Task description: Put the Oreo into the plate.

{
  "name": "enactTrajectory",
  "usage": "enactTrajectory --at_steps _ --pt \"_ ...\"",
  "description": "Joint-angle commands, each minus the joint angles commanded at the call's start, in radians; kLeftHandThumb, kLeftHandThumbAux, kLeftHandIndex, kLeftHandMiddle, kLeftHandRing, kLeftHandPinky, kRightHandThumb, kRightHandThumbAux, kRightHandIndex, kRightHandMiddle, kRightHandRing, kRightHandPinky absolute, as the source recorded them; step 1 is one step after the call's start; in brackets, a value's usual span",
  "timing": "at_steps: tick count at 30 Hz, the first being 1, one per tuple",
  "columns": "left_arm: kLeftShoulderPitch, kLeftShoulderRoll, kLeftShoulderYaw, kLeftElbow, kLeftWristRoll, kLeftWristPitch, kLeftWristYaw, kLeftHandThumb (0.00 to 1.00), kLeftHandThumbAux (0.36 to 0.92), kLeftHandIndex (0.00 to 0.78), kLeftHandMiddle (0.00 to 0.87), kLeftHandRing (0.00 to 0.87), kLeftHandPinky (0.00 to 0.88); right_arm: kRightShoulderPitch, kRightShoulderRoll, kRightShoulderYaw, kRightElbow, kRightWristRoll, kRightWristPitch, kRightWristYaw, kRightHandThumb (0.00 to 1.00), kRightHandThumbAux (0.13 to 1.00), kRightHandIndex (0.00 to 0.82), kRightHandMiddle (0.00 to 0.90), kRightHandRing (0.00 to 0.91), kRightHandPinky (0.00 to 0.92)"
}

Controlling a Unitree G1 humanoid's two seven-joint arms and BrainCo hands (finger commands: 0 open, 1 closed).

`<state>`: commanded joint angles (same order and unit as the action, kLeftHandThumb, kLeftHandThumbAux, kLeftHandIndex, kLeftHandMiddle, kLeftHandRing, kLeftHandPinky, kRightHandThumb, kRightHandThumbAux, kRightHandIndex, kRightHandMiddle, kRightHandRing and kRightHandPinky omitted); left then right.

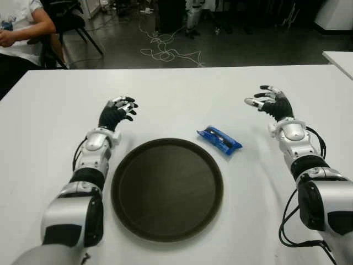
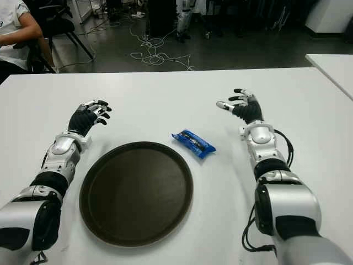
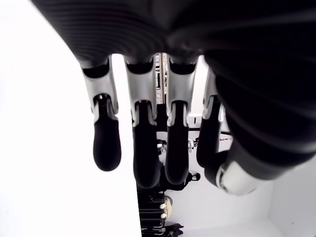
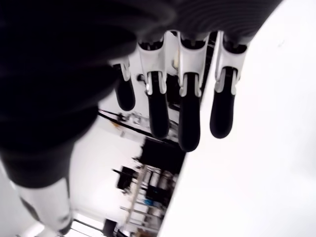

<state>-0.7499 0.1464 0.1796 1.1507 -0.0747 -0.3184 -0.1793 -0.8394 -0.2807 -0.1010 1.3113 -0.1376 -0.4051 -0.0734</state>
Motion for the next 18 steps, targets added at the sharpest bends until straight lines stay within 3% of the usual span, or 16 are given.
enactTrajectory --at_steps 4,11,14,18 --pt "0.001 0.000 -0.004 -0.001 0.005 -0.002 0.006 0.834 0.672 0.419 0.467 0.515 0.565 0.005 -0.003 0.021 -0.004 -0.026 -0.036 -0.030 0.000 0.704 0.214 0.284 0.314 0.328" --pt "0.001 0.001 -0.006 0.000 0.006 0.001 0.003 0.834 0.672 0.419 0.466 0.505 0.550 0.005 -0.010 0.092 -0.014 -0.107 -0.069 -0.116 0.000 0.685 0.180 0.199 0.193 0.144" --pt "0.001 0.002 -0.007 0.000 0.006 0.002 0.000 0.834 0.672 0.419 0.466 0.507 0.557 0.006 -0.010 0.138 -0.020 -0.157 -0.063 -0.167 0.000 0.685 0.119 0.115 0.100 0.062" --pt "0.000 0.002 -0.008 0.000 0.008 0.001 0.004 0.835 0.672 0.419 0.468 0.524 0.586 0.005 -0.017 0.208 -0.027 -0.232 -0.037 -0.219 0.000 0.688 0.042 0.045 0.038 0.022"
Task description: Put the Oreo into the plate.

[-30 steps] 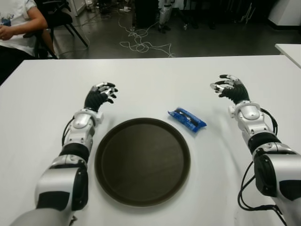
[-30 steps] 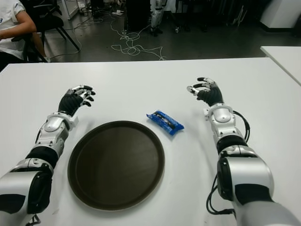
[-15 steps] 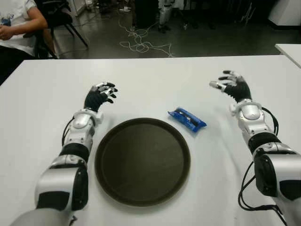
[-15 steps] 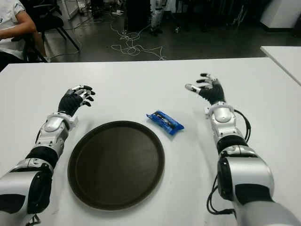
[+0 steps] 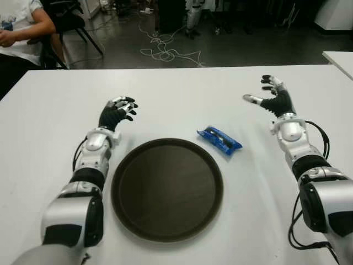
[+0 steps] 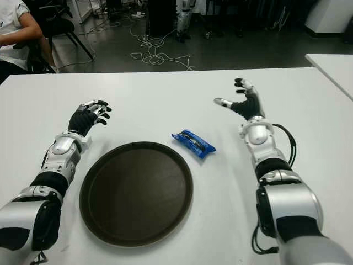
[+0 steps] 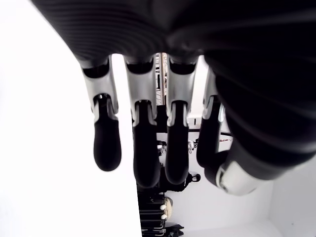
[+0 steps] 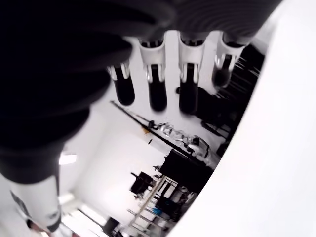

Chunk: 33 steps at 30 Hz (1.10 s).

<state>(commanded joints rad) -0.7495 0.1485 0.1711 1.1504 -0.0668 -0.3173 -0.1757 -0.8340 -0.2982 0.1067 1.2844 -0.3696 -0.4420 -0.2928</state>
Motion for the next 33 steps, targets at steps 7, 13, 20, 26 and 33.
enactTrajectory --at_steps 7,13,20,26,33 --pt "0.003 -0.004 0.006 -0.008 -0.010 0.001 -0.006 0.836 0.671 0.419 0.469 0.536 0.607 0.013 0.004 0.066 -0.042 -0.061 -0.008 -0.054 0.000 0.659 0.002 0.003 0.002 0.006" --pt "0.006 -0.001 0.002 -0.021 -0.007 0.006 -0.004 0.835 0.672 0.419 0.469 0.529 0.604 0.052 -0.003 0.129 -0.147 -0.123 -0.037 -0.097 0.000 0.643 0.000 0.000 0.000 0.035" --pt "0.006 0.005 -0.003 -0.019 0.001 0.011 0.000 0.835 0.672 0.419 0.469 0.525 0.588 0.136 0.007 0.189 -0.287 -0.183 -0.071 -0.130 0.000 0.659 0.000 0.006 0.021 0.062" --pt "0.004 0.007 -0.001 -0.014 -0.002 0.012 -0.003 0.836 0.672 0.419 0.469 0.528 0.595 0.149 0.009 0.236 -0.300 -0.218 -0.114 -0.124 0.000 0.674 0.029 0.052 0.064 0.081" --pt "0.005 0.004 0.010 -0.013 -0.017 0.016 -0.011 0.834 0.672 0.419 0.468 0.520 0.561 0.143 -0.027 0.329 -0.303 -0.299 -0.160 -0.053 0.000 0.629 0.034 0.074 0.095 0.093"
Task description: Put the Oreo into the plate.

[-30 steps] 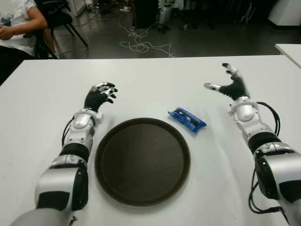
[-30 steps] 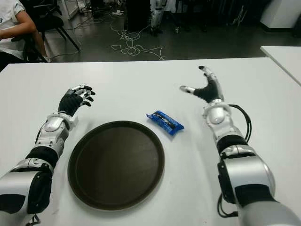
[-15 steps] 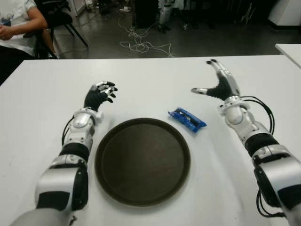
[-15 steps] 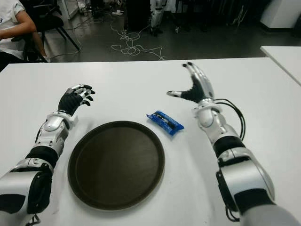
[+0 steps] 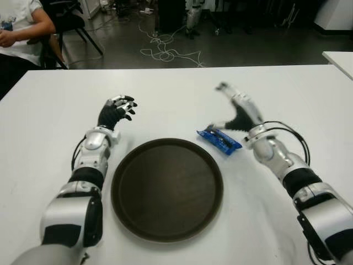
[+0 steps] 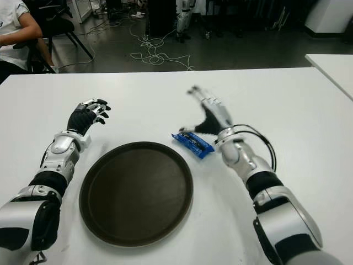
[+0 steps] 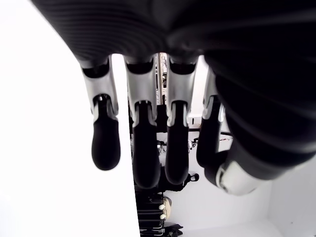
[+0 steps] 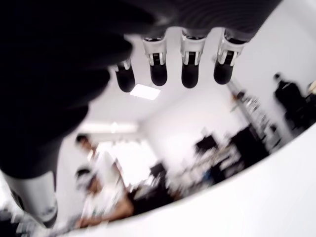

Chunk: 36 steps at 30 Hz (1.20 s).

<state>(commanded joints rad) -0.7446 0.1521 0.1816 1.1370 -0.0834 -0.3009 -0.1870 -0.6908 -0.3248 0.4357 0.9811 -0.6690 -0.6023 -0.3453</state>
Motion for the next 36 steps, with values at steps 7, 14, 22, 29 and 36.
enactTrajectory --at_steps 7,14,22,29,36 --pt "-0.001 0.002 -0.004 0.003 0.007 -0.004 0.006 0.834 0.672 0.419 0.466 0.514 0.568 -0.011 -0.022 0.045 -0.022 -0.051 -0.006 0.019 0.000 0.637 0.047 0.094 0.112 0.109" --pt "0.000 0.002 -0.006 -0.001 0.009 -0.004 0.004 0.836 0.672 0.419 0.468 0.527 0.597 -0.011 -0.027 0.062 -0.043 -0.072 0.035 0.031 0.000 0.679 0.057 0.111 0.128 0.124" --pt "0.002 0.002 -0.008 -0.006 0.011 -0.006 0.004 0.834 0.672 0.419 0.468 0.522 0.587 -0.001 -0.038 0.071 -0.093 -0.086 0.093 0.060 0.000 0.672 0.057 0.113 0.123 0.098" --pt "0.005 0.003 -0.008 -0.007 0.010 -0.011 0.000 0.834 0.672 0.419 0.465 0.517 0.583 0.065 -0.065 0.069 -0.316 -0.116 0.241 0.157 0.000 0.680 0.064 0.110 0.110 0.079" --pt "0.000 0.005 -0.013 -0.002 0.016 -0.003 0.009 0.835 0.672 0.419 0.467 0.523 0.590 0.136 -0.058 0.045 -0.505 -0.153 0.443 0.206 0.000 0.692 0.064 0.109 0.108 0.079"
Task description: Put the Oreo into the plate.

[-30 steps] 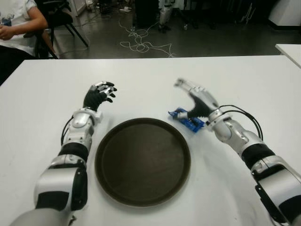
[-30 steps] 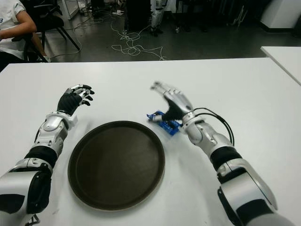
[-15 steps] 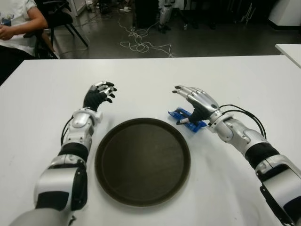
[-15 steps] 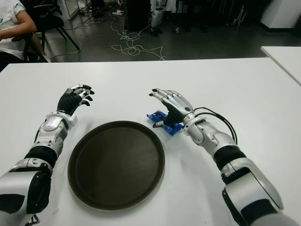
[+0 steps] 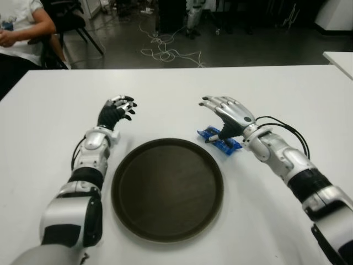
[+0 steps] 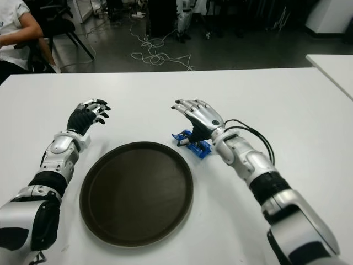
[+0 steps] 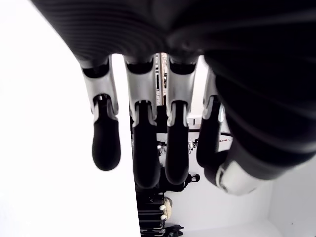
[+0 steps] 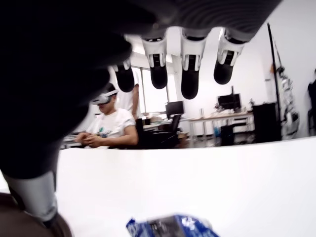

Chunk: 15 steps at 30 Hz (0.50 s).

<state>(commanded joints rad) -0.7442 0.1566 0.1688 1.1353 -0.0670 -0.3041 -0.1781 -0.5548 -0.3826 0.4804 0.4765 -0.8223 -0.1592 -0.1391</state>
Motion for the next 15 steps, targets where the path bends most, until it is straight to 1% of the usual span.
enactTrajectory --at_steps 4,8,11,15 --pt "0.000 0.002 0.000 0.002 0.001 0.001 0.002 0.835 0.672 0.419 0.468 0.525 0.589 0.036 0.012 -0.015 -0.079 -0.012 0.080 -0.005 0.000 0.704 0.070 0.113 0.113 0.096" --pt "0.002 0.003 -0.001 0.001 0.004 -0.004 0.009 0.835 0.672 0.419 0.469 0.527 0.583 0.059 0.026 -0.026 -0.123 -0.025 0.140 -0.026 0.000 0.722 0.079 0.122 0.124 0.118" --pt "0.002 0.003 -0.001 0.001 0.005 -0.006 0.011 0.835 0.672 0.419 0.469 0.524 0.569 0.071 0.036 -0.032 -0.147 -0.033 0.175 -0.032 0.000 0.722 0.085 0.128 0.132 0.131" --pt "0.003 0.004 -0.002 0.002 0.006 -0.008 0.012 0.835 0.671 0.419 0.469 0.523 0.573 0.086 0.059 -0.041 -0.180 -0.050 0.244 -0.037 0.000 0.721 0.092 0.133 0.139 0.139"
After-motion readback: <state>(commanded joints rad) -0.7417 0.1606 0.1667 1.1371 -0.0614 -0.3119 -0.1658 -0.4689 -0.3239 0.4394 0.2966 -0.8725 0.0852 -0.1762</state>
